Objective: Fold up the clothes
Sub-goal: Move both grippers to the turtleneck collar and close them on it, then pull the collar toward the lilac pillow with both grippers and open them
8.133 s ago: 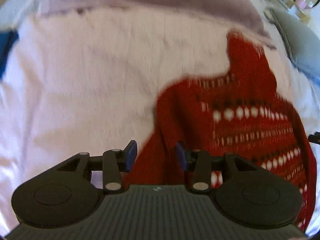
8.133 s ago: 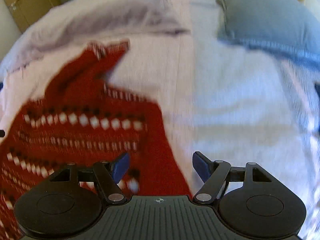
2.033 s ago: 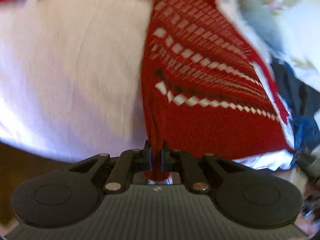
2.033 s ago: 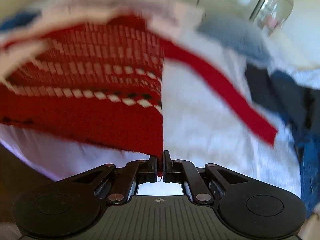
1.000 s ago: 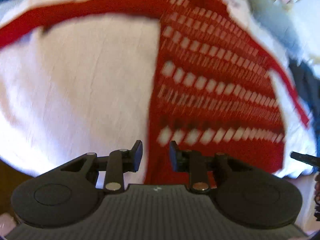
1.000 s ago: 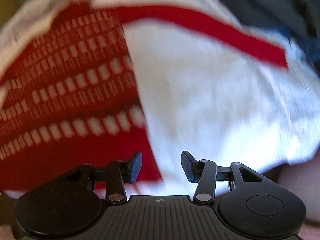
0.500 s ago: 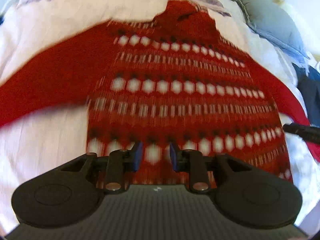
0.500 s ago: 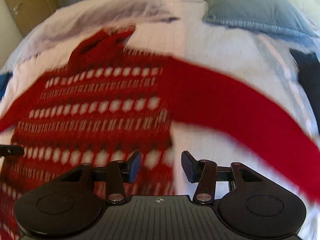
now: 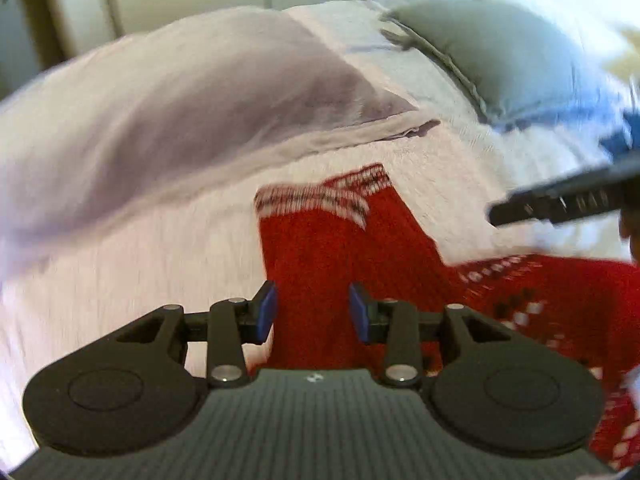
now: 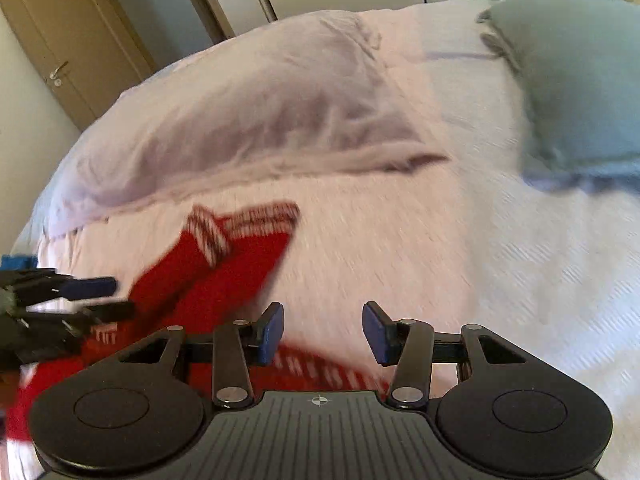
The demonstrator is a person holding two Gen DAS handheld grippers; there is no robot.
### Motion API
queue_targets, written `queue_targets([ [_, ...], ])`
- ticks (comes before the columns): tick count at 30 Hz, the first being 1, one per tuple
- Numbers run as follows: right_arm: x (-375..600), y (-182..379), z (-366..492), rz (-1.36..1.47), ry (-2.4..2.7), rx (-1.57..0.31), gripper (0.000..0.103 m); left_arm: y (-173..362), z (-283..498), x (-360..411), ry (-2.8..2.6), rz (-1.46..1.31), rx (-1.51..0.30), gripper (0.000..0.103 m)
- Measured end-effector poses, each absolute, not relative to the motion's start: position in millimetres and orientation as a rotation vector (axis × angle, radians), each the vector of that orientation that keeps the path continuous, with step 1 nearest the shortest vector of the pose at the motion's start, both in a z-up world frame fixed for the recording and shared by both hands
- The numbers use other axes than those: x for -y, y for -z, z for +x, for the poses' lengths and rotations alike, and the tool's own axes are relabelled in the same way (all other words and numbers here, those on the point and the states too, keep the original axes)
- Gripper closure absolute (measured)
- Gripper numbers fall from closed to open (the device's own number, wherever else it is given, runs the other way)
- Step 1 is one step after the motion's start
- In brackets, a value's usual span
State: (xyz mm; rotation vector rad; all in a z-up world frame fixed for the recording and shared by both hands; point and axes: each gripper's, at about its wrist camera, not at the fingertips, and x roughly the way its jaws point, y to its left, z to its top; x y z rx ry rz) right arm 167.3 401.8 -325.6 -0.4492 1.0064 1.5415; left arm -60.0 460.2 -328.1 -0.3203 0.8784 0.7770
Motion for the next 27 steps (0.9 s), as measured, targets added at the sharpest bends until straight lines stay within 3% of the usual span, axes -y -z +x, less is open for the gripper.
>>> queue_targets([
  [4, -447.7, 340.7, 162.7, -0.406, -1.56, -1.054, 0.055, 349.5, -44.5, -489.6, -0.733, -0.304, -0.887, 0.069],
  [8, -478.6, 362.0, 152.9, -0.425, -1.572, -1.048, 0.055, 364.7, -49.7, -504.8, -0.685, -0.329, -0.866, 0.099],
  [9, -483.5, 366.8, 150.1, -0.427, -1.583, -1.04, 0.059, 366.1, -54.3, -508.8, -0.684, -0.347, -0.846, 0.099],
  [10, -486.3, 369.7, 147.6, -0.426, -1.602, -1.022, 0.071, 365.6, -60.8, -513.3, -0.693, -0.375, -0.813, 0.099],
  [11, -488.5, 371.8, 145.4, -0.424, -1.62, -1.004, 0.098, 363.6, -69.2, -519.7, -0.708, -0.419, -0.766, 0.1],
  [17, -494.9, 380.0, 149.1, -0.411, -1.606, -0.954, 0.1, 357.2, -140.3, -572.5, -0.828, -0.744, -0.471, 0.1],
  [23, -500.5, 389.0, 157.1, -0.402, -1.551, -0.923, 0.1, 390.2, -142.5, -586.7, -0.848, -0.855, -0.503, 0.1],
  [27, -502.1, 389.7, 167.8, -0.353, -1.518, -0.951, 0.099, 406.3, -157.8, -588.9, -0.882, -1.047, -0.408, 0.096],
])
